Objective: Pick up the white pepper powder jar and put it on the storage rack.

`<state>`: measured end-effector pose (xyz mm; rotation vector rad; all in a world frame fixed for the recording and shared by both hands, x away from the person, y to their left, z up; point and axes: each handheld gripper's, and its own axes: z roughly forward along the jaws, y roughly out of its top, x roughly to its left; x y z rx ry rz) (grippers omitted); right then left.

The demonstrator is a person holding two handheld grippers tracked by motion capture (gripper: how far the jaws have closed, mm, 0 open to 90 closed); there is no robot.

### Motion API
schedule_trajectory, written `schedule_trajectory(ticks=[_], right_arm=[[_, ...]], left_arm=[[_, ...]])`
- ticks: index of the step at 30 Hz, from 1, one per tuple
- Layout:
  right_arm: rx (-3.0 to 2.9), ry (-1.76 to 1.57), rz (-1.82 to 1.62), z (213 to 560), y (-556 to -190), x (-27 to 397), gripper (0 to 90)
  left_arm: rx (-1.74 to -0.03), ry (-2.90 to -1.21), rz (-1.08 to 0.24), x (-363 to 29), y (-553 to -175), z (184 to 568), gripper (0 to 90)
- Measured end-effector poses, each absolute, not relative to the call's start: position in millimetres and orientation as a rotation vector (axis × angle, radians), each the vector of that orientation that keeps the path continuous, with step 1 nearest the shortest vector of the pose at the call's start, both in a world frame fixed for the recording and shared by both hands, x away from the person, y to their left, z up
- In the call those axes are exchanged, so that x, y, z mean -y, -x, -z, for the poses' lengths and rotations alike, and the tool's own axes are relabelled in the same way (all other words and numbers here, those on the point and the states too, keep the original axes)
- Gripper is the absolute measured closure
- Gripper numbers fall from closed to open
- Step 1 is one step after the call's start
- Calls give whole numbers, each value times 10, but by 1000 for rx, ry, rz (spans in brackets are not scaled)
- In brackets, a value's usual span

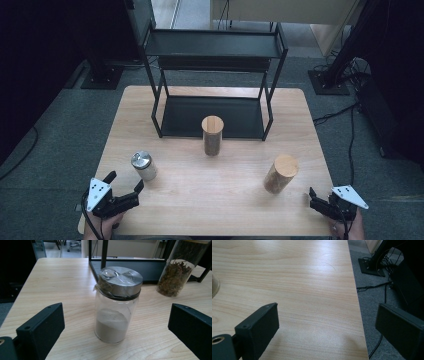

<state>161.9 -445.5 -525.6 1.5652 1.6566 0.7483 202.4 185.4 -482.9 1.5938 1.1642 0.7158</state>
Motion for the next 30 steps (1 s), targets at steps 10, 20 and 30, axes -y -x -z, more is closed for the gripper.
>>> schedule_trajectory(ticks=[10, 20, 30], right_arm=[[-1656, -1560, -746, 5256, -1616, 4451, 53], [-1656, -1557, -742, 5256, -1616, 4449, 53], [-1654, -1553, -744, 5255, -1611, 4448, 54]], left_arm=[[-1188, -1635, -757, -1686, -2161, 4924, 32], [-1200, -1669, -752, -1608, -2280, 4962, 50], [-1250, -1715, -761, -1481, -2436, 4979, 82]])
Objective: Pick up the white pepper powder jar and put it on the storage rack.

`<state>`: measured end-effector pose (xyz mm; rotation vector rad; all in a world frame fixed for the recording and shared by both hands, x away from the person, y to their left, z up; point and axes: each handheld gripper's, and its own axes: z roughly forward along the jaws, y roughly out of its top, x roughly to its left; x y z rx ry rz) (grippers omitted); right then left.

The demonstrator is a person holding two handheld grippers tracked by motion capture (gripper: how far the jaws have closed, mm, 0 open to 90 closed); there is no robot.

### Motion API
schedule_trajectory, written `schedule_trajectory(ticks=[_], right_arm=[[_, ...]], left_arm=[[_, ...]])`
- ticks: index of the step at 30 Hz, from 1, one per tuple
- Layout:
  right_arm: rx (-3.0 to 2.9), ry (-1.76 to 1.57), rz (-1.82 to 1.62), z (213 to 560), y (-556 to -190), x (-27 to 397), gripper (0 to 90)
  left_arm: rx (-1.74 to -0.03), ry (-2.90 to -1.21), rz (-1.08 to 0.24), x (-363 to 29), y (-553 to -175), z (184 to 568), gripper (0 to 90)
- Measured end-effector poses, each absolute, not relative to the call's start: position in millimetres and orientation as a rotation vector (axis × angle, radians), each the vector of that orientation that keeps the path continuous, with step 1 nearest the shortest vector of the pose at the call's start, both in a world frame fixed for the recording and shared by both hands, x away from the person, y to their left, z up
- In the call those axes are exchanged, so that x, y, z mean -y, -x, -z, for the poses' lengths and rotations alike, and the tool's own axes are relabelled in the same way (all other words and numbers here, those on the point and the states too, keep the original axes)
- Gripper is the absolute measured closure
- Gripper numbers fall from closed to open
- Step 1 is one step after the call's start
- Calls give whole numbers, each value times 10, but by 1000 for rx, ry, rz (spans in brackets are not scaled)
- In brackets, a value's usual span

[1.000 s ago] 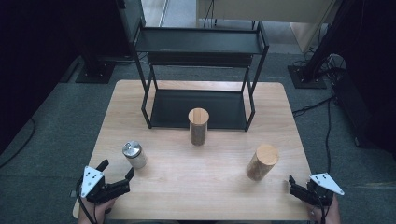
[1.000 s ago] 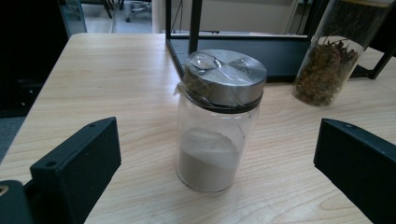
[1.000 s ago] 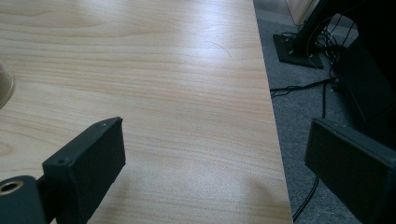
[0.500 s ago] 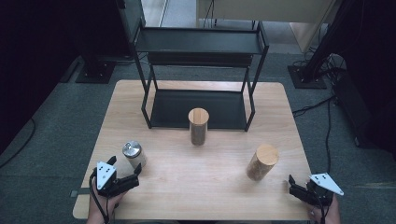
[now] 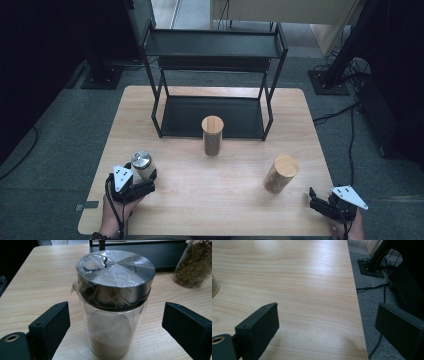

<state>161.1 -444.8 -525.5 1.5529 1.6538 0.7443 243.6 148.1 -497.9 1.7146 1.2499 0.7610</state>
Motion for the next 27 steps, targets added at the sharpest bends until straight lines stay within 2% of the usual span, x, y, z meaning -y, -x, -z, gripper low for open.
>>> schedule_trajectory(ticks=[2, 4, 7, 10, 15, 18, 27], right_arm=[[-1654, -1553, -744, 5255, -1612, 4448, 54], [-1654, -1552, -746, 5256, -1611, 4448, 54], [-1654, -1552, -749, 5255, -1610, 4449, 55], [-1654, -1552, -750, 5255, -1609, 4450, 55], [-1656, -1552, -750, 5255, -1610, 4450, 55], [-1657, -1551, -750, 5255, -1610, 4450, 55], [-1655, -1553, -748, 5255, -1610, 4449, 56]], left_arm=[[-1262, -1723, -766, -1458, -2469, 4992, 83], [-1274, -1717, -771, -1446, -2497, 5000, 130], [-1293, -1711, -770, -1444, -2541, 5009, 132], [-1305, -1709, -768, -1440, -2566, 5013, 228], [-1339, -1714, -757, -1424, -2604, 5010, 243], [-1343, -1712, -765, -1403, -2607, 5012, 299], [-1340, -1704, -782, -1393, -2602, 5021, 305]])
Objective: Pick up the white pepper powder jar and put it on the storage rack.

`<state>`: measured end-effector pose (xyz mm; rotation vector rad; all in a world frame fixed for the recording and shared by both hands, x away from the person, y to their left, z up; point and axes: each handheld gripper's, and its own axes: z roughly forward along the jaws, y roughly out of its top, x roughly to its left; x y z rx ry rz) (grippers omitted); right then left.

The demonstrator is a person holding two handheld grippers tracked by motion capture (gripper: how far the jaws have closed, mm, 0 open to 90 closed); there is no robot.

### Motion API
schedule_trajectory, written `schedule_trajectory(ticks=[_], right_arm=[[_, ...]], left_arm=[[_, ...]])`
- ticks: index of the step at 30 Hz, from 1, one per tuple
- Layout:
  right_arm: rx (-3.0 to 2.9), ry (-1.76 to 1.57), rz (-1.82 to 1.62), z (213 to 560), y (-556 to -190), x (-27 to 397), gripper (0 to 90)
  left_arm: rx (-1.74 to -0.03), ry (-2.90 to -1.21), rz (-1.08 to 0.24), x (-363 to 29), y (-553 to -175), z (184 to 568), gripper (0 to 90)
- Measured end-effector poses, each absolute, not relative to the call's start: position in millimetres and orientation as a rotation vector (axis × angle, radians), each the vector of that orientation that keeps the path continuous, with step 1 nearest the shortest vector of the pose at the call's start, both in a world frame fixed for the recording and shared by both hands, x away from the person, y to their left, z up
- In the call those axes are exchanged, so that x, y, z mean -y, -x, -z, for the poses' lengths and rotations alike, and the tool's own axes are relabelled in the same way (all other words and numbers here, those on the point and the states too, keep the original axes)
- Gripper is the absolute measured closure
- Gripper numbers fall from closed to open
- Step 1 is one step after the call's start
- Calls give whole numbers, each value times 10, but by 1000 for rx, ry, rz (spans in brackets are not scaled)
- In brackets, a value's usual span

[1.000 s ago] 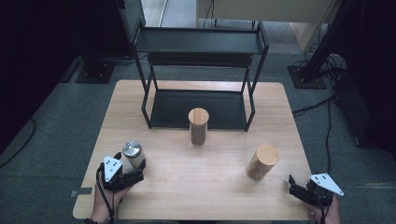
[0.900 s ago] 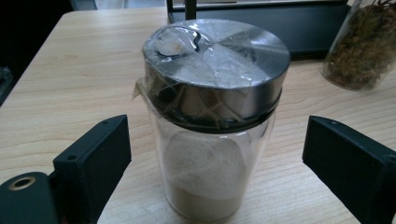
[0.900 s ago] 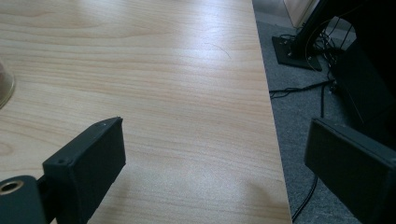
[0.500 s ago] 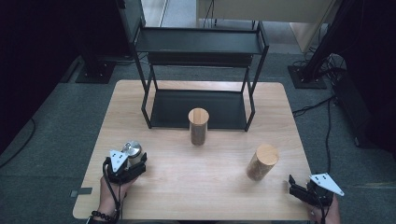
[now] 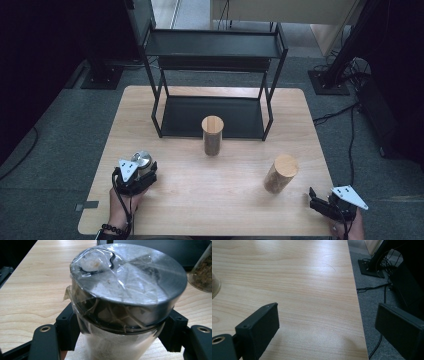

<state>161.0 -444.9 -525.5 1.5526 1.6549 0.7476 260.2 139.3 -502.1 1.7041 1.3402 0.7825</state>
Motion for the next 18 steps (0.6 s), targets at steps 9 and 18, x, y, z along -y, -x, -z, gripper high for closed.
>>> schedule_trajectory(ticks=[9, 18], right_arm=[[-1654, -1551, -747, 5255, -1610, 4448, 56], [-1655, -1550, -747, 5255, -1610, 4446, 56]], left_arm=[[-1348, -1710, -791, -1350, -2638, 5005, 308], [-1345, -1723, -784, -1276, -2696, 4990, 309]])
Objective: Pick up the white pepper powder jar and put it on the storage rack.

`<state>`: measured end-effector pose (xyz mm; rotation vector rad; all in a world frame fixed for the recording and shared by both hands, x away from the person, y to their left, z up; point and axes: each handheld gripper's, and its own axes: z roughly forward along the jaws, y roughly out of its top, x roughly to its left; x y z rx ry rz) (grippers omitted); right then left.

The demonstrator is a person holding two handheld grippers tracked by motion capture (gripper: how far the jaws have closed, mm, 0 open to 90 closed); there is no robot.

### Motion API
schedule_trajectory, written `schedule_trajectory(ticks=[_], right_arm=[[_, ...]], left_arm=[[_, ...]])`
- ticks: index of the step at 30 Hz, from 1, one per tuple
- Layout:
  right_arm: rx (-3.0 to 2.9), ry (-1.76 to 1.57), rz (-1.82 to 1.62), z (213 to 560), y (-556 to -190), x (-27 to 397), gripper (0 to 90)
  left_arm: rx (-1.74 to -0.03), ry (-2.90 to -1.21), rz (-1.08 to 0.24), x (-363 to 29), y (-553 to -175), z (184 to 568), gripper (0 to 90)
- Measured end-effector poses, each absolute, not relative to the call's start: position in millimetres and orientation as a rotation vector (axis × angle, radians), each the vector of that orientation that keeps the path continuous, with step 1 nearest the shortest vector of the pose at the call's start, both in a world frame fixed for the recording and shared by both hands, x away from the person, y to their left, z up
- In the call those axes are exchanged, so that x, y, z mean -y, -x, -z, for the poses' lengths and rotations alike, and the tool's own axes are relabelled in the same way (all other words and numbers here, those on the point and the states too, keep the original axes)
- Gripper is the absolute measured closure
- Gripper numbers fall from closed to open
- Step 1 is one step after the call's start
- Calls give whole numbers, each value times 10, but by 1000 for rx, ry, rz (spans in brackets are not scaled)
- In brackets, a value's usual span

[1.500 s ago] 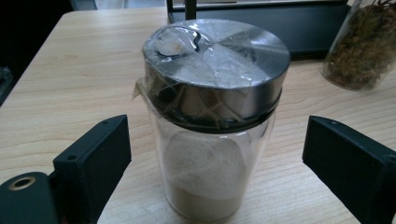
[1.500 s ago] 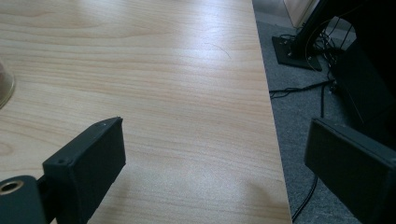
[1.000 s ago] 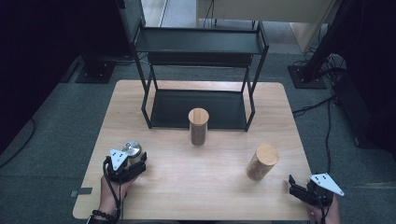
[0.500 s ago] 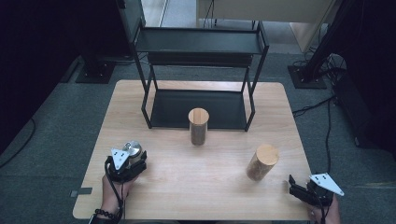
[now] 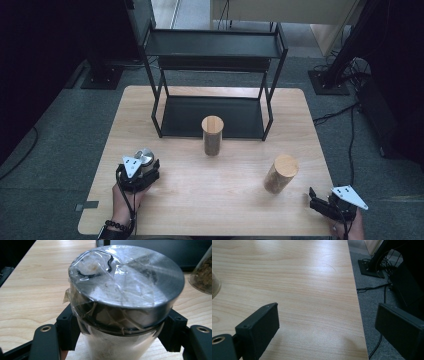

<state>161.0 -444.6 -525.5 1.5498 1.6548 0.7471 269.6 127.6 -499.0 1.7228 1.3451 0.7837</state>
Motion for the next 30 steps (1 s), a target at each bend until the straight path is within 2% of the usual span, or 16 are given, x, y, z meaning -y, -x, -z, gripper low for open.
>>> schedule_trajectory(ticks=[30], right_arm=[[-1659, -1549, -764, 5253, -1606, 4451, 56]], left_arm=[[-1282, -1767, -745, -741, -2992, 4874, 310]])
